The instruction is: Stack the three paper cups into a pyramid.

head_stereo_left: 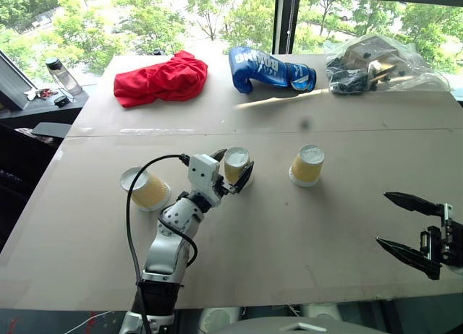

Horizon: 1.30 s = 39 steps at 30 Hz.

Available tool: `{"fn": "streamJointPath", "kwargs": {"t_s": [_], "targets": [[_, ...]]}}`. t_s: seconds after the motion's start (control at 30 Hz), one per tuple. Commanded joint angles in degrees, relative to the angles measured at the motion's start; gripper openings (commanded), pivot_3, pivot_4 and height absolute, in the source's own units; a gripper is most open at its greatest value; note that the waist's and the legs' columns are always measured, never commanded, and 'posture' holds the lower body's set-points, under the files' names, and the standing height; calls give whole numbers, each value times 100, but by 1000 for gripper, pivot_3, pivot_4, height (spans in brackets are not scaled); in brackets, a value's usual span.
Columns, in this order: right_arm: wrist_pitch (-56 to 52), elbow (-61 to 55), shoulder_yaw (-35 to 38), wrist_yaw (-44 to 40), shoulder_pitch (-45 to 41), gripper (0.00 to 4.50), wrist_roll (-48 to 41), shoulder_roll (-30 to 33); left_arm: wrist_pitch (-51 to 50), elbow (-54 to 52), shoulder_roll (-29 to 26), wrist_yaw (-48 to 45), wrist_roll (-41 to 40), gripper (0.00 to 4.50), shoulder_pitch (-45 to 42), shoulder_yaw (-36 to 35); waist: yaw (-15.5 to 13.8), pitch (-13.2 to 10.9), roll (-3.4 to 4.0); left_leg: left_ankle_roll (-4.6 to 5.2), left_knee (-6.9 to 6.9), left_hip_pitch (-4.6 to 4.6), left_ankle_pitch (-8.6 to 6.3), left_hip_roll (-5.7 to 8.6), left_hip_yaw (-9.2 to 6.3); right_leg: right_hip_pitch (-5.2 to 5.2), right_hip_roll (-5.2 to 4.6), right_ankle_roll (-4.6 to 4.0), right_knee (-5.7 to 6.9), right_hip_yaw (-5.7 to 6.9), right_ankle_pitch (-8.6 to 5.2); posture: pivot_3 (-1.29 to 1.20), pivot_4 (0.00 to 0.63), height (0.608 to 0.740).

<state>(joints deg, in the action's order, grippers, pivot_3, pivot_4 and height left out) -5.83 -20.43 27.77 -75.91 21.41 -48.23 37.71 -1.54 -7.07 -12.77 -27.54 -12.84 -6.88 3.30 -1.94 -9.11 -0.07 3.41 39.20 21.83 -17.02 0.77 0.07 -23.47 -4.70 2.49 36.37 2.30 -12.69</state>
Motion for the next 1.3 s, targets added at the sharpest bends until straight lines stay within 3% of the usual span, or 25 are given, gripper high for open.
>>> {"fn": "streamJointPath", "kwargs": {"t_s": [0.03, 0.37, 0.67, 1.3], "targets": [[137, -57, 119, -23, -67, 4500, -17, -43, 244, -43, -11, -96, -21, 2551, -103, -37, -8, 0, 0, 0, 0, 0, 0, 0, 0, 0, 0, 0, 0, 0, 0, 0, 150, 737], [151, 74, -37, 36, -371, 4500, 147, -58, 163, -105, 79, -300, 71, 2500, -400, 332, -40, 0, -1, 0, 3, 2, 0, 1, -1, 1, -1, 0, -1, 1, 0, 0, 150, 737], [-5, 123, -117, 117, -699, 4500, 191, 52, 209, 630, 459, -414, 263, 2500, -1021, 784, -36, -1, -1, 0, 3, 2, 0, 2, -1, 2, 24, 1, 0, 3, 0, 0, 150, 737], [-151, -89, -24, 278, -581, 4500, 114, 76, 390, 1536, 712, -765, 443, 2500, -1579, 921, -37, -1, -2, 1, 7, 2, 1, 3, -2, 4, 26, 2, 2, 4, 1, 0, 150, 737]]}}
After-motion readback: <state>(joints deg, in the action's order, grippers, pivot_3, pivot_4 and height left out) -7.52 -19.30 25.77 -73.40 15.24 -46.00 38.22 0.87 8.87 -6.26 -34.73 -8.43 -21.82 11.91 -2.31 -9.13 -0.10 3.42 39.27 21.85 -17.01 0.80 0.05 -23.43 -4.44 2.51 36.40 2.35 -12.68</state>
